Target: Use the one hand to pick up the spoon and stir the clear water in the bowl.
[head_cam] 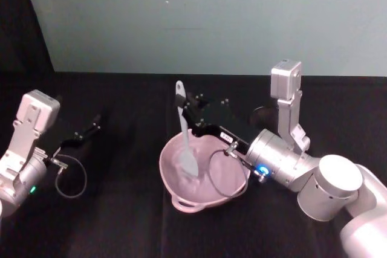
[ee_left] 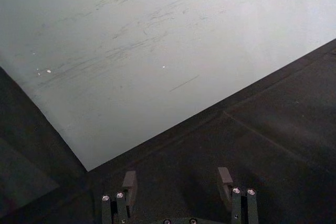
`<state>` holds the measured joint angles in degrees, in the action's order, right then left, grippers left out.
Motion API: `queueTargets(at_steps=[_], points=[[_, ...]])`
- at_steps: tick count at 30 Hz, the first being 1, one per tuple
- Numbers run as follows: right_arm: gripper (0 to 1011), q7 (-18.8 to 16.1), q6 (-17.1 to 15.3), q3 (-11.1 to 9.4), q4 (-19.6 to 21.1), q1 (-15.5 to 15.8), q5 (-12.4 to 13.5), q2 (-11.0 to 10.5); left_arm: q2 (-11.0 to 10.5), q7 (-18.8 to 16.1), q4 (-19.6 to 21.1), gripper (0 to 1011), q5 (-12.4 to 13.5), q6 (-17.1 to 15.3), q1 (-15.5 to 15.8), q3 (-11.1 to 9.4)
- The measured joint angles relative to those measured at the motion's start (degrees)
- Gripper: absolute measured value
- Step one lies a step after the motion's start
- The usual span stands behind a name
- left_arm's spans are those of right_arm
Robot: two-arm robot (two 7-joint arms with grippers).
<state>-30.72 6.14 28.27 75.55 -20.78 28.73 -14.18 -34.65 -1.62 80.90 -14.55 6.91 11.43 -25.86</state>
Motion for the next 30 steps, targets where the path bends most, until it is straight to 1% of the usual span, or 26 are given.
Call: queueTargets(at_steps=[4,6,8,12,13,17,22,25,29,30], points=[[117,0.5,0.5,-1.0,-1.8,-1.0,-0.3,-0.1,0.0,0.0,0.0,1005,0.0,0.0,0.0,0.0],[116,1.4,0.7,-2.1,-2.2,-1.2,-0.6,-0.7,0.0,0.0,0.0,1005,0.0,0.0,0.0,0.0],[116,1.7,0.8,-2.6,-2.2,-1.2,-0.7,-1.0,0.0,0.0,0.0,1005,0.0,0.0,0.0,0.0],[116,2.5,0.9,-4.3,-1.0,-0.3,-0.8,-2.4,0.0,0.0,0.0,1005,0.0,0.0,0.0,0.0],[116,2.5,0.9,-4.3,-1.0,-0.3,-0.8,-2.4,0.0,0.0,0.0,1005,0.0,0.0,0.0,0.0],[116,2.7,0.6,-5.3,0.6,0.8,-1.0,-3.6,0.0,0.0,0.0,1005,0.0,0.0,0.0,0.0],[117,2.6,-0.1,-5.4,2.8,2.1,-1.1,-4.5,0.0,0.0,0.0,1005,0.0,0.0,0.0,0.0],[116,2.2,-0.7,-5.0,4.5,3.1,-1.2,-5.0,0.0,0.0,0.0,1005,0.0,0.0,0.0,0.0],[116,1.8,-1.2,-3.9,6.3,4.3,-1.5,-5.2,0.0,0.0,0.0,1005,0.0,0.0,0.0,0.0],[116,1.5,-1.4,-3.3,6.9,4.7,-1.6,-5.1,0.0,0.0,0.0,1005,0.0,0.0,0.0,0.0]])
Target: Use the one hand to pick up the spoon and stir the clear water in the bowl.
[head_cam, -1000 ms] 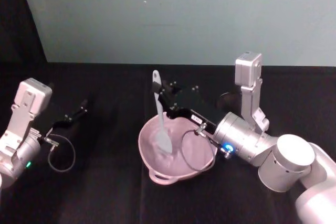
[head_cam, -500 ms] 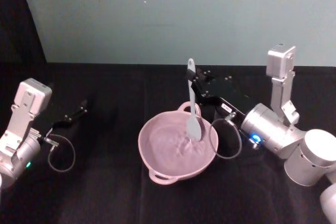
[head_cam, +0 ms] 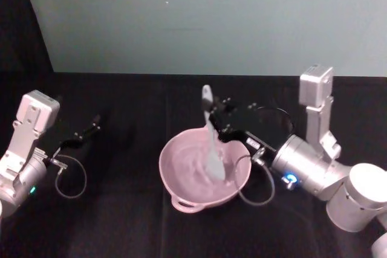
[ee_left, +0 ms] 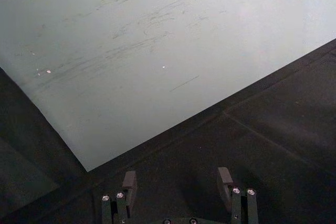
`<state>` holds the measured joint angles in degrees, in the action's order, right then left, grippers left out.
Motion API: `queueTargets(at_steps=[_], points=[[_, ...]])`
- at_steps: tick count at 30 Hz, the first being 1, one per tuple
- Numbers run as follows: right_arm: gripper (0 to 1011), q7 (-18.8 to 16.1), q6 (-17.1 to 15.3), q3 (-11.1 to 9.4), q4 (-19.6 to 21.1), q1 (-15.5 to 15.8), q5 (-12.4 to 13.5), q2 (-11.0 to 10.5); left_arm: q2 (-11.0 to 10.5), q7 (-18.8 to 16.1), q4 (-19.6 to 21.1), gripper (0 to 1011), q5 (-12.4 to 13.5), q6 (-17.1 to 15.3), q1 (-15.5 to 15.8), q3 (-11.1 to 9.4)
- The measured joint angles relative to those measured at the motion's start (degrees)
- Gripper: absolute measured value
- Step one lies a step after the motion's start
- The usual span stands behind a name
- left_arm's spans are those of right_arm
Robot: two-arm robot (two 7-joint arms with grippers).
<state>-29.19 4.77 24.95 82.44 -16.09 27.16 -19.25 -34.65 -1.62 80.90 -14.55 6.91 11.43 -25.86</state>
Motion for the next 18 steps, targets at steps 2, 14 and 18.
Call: queueTargets(at_steps=[2,14,18], points=[[116,-0.3,-0.2,0.6,0.3,0.3,0.0,0.2,0.0,0.0,0.0,1005,0.0,0.0,0.0,0.0],[116,-1.8,-0.8,4.4,-1.3,-1.5,0.3,3.4,0.0,0.0,0.0,1005,0.0,0.0,0.0,0.0],[116,-1.8,-0.5,4.5,-1.7,-2.2,0.6,3.9,0.0,0.0,0.0,1005,0.0,0.0,0.0,0.0]])
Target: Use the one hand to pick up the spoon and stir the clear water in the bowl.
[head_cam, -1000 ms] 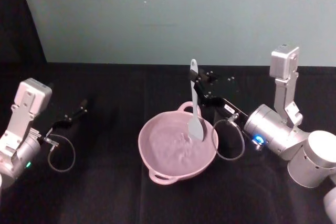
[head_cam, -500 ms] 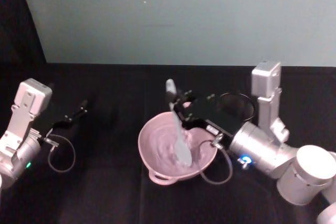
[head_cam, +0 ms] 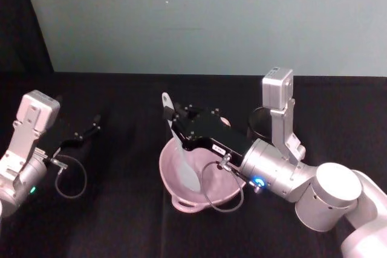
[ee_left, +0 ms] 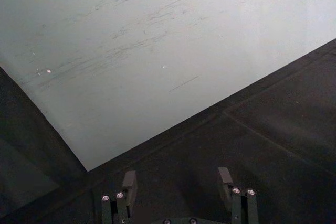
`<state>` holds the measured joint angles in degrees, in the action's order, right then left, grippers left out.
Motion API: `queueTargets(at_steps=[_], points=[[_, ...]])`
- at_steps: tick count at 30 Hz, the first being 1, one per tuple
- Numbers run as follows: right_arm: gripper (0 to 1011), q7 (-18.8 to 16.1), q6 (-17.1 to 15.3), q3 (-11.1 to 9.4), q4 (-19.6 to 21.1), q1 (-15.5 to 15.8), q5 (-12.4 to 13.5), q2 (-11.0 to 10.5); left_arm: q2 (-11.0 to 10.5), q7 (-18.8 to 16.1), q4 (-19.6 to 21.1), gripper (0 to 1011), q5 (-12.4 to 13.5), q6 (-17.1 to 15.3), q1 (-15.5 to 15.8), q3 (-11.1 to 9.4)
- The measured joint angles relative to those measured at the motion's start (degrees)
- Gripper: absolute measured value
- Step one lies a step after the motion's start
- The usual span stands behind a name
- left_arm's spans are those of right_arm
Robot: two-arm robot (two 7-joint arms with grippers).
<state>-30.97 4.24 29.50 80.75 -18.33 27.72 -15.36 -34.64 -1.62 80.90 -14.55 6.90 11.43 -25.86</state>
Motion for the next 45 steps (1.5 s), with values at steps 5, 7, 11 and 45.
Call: queueTargets(at_steps=[5,7,11,45], points=[[116,0.6,0.5,-0.6,0.6,-0.4,0.3,-0.1,0.0,0.0,0.0,1005,0.0,0.0,0.0,0.0],[116,0.9,0.8,-1.2,1.1,-0.5,0.6,-0.3,0.0,0.0,0.0,1005,0.0,0.0,0.0,0.0],[116,1.4,1.1,-2.1,1.9,-0.5,1.1,-0.8,0.0,0.0,0.0,1005,0.0,0.0,0.0,0.0],[116,4.2,3.3,-13.4,9.3,1.3,7.4,-7.1,0.0,0.0,0.0,1005,0.0,0.0,0.0,0.0]])
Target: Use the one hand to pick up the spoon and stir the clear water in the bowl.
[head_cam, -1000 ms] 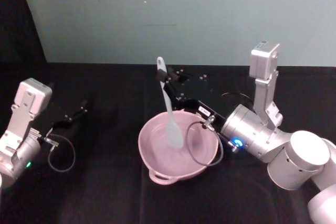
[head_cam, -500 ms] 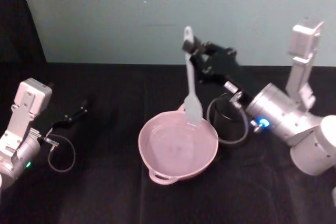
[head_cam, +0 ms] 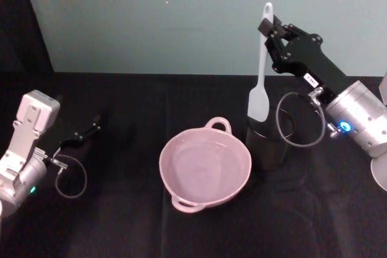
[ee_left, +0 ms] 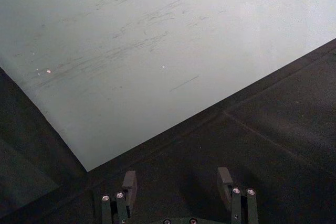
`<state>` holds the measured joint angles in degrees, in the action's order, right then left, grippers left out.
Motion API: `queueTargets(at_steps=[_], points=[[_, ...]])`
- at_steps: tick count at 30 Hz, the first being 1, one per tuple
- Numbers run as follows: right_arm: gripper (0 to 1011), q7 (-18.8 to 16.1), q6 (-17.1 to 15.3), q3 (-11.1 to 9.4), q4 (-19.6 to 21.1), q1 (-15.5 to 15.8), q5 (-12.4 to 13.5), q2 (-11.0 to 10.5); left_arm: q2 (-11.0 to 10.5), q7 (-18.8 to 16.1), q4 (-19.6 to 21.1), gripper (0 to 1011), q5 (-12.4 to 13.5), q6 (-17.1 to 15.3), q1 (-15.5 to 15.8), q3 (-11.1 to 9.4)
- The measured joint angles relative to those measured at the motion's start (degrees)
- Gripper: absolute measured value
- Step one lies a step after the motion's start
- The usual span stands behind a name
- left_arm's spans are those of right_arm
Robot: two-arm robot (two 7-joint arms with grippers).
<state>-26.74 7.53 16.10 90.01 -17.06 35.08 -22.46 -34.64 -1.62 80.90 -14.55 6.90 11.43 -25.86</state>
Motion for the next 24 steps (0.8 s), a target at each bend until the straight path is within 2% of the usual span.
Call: queueTargets(at_steps=[7,10,18,22,24], points=[[117,0.3,1.4,-1.0,-2.8,0.0,-0.1,0.4,0.0,0.0,0.0,1005,0.0,0.0,0.0,0.0],[116,-0.1,2.4,-1.6,-5.8,-0.2,0.2,0.9,0.0,0.0,0.0,1005,0.0,0.0,0.0,0.0],[116,-6.4,5.1,-1.7,-13.5,-2.2,2.7,1.6,0.0,0.0,0.0,1005,0.0,0.0,0.0,0.0],[116,-8.8,5.8,-1.7,-16.9,-2.9,4.5,2.2,0.0,0.0,0.0,1005,0.0,0.0,0.0,0.0],[116,-10.1,5.6,-2.0,-19.2,-3.3,6.2,2.6,0.0,0.0,0.0,1005,0.0,0.0,0.0,0.0]])
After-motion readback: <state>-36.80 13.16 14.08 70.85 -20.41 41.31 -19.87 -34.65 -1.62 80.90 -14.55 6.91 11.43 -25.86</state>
